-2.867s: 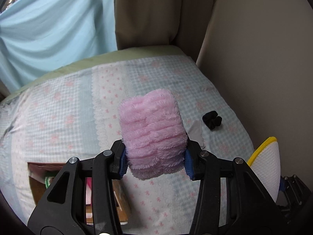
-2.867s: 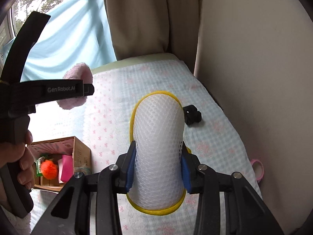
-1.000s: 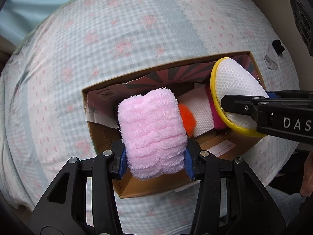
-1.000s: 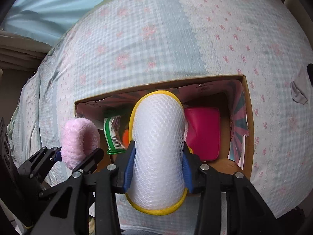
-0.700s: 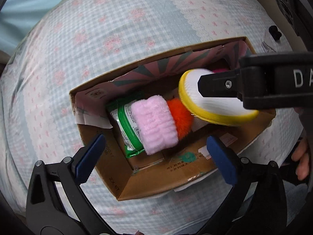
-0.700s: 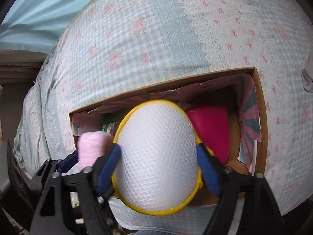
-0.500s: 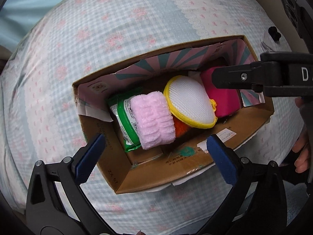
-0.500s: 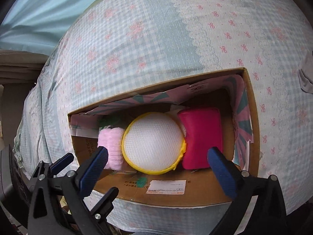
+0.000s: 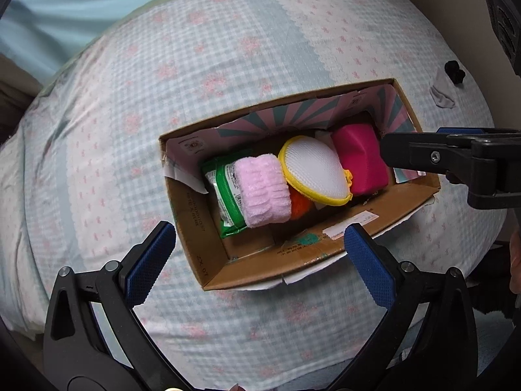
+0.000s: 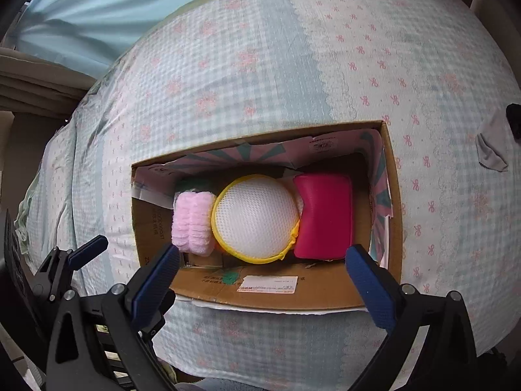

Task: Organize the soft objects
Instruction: 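Lift both tools away from the box toward the grey cloth and black scrunchie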

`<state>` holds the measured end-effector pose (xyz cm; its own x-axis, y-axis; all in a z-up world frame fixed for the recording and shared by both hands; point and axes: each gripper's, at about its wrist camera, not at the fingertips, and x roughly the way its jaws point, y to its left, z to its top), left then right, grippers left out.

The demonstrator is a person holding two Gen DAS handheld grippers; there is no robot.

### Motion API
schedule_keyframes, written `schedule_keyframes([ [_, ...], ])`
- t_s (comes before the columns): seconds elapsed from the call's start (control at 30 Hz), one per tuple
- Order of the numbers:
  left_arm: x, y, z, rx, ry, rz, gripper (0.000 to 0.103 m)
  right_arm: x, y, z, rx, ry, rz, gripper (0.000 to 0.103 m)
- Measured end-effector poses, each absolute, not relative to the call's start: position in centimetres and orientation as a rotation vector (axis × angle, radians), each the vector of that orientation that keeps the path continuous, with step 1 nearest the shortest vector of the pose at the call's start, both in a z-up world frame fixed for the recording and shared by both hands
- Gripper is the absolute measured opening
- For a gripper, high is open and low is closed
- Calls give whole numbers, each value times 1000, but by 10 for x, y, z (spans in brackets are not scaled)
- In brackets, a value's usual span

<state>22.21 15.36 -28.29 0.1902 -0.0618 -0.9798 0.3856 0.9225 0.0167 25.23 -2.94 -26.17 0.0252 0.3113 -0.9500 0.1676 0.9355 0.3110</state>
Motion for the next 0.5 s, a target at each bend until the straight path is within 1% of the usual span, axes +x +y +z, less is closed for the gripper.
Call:
schedule_keyframes([
  [0.27,191,159,-216,205,1218,-275,103,232,-26,-190,253,1393,142,101],
  [0.5,155,171,-153,105,1078,-226,103,194,-33,-121,178,1227,137,101],
])
